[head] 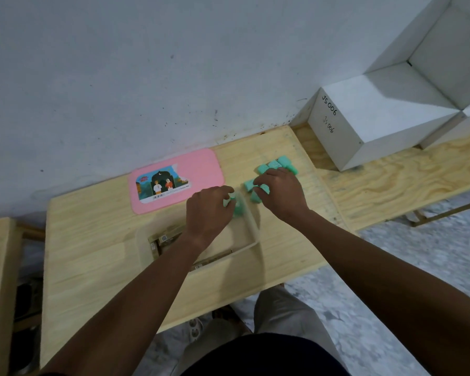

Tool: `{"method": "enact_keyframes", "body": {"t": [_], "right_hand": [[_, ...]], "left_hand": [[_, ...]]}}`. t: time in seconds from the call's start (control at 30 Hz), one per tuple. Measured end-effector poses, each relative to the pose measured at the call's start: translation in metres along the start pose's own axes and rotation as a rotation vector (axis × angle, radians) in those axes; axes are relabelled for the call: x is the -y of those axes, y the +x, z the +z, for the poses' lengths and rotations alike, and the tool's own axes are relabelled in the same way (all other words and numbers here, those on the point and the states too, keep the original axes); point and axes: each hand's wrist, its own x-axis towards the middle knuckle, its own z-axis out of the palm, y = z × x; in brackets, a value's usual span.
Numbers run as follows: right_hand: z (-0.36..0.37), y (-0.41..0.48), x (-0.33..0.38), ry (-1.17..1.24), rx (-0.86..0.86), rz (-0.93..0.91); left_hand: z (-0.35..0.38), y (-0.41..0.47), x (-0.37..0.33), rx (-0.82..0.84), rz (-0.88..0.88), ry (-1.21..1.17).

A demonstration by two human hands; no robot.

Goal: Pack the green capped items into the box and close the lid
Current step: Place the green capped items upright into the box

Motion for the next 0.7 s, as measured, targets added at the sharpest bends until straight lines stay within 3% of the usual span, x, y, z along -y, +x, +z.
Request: {"method": "enact_keyframes", "body": {"t": [0.13, 0.3, 0.43, 0.7], "right_hand": [[-0.011, 0.008, -0.025, 0.01, 0.081, 0.24], [-0.006, 0.028, -0.052, 0.108, 0.23, 0.503], [0.004, 0.045, -0.064, 0.154, 0.262, 0.587], [0.019, 0.067, -0.075, 0.193, 0.282, 0.613]], "left_hand": [[0.007, 0.029, -0.027, 0.009, 0.066, -0.015], [0.03, 0.074, -0.049, 0.21, 0.02, 0.032], [0.052, 0.107, -0.052, 0.384, -0.045, 0.055], [0.074, 0.138, -0.05, 0.574, -0.11, -0.002]]}}
